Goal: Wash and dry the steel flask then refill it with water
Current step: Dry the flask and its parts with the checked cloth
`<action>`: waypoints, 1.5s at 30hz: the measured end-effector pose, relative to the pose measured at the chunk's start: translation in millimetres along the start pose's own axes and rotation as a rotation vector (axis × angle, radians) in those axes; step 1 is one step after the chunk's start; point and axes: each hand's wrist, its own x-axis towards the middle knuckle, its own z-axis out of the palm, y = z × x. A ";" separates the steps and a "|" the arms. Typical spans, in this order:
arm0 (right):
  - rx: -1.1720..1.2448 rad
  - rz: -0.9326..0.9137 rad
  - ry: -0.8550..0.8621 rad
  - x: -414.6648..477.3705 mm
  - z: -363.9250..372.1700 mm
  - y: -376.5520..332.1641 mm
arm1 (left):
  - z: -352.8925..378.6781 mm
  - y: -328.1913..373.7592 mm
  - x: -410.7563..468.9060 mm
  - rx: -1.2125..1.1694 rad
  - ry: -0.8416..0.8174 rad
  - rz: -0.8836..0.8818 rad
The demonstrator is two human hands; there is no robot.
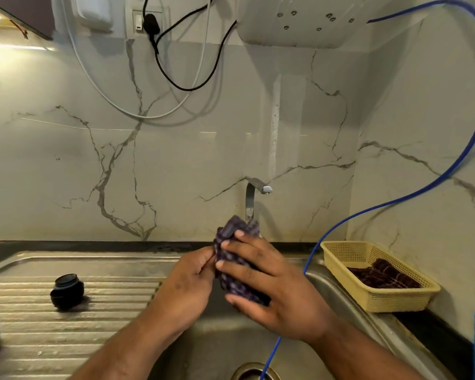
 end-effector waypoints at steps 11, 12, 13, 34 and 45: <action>-0.078 -0.107 0.075 0.6 -1.6 6.7 | 6.5 8.2 -5.0 -0.166 -0.056 -0.031; -0.075 -0.123 0.077 2.3 -2.8 7.8 | 6.6 7.8 -5.1 -0.197 -0.063 -0.049; -0.057 -0.102 0.077 2.1 -2.6 9.0 | 6.8 8.1 -5.1 -0.207 -0.063 -0.047; 0.404 0.455 0.194 8.0 -7.5 -3.5 | 12.7 15.2 -8.9 -0.302 -0.033 0.136; 0.352 0.407 0.087 3.3 -9.8 10.3 | 17.2 1.3 -5.3 -0.345 -0.058 0.098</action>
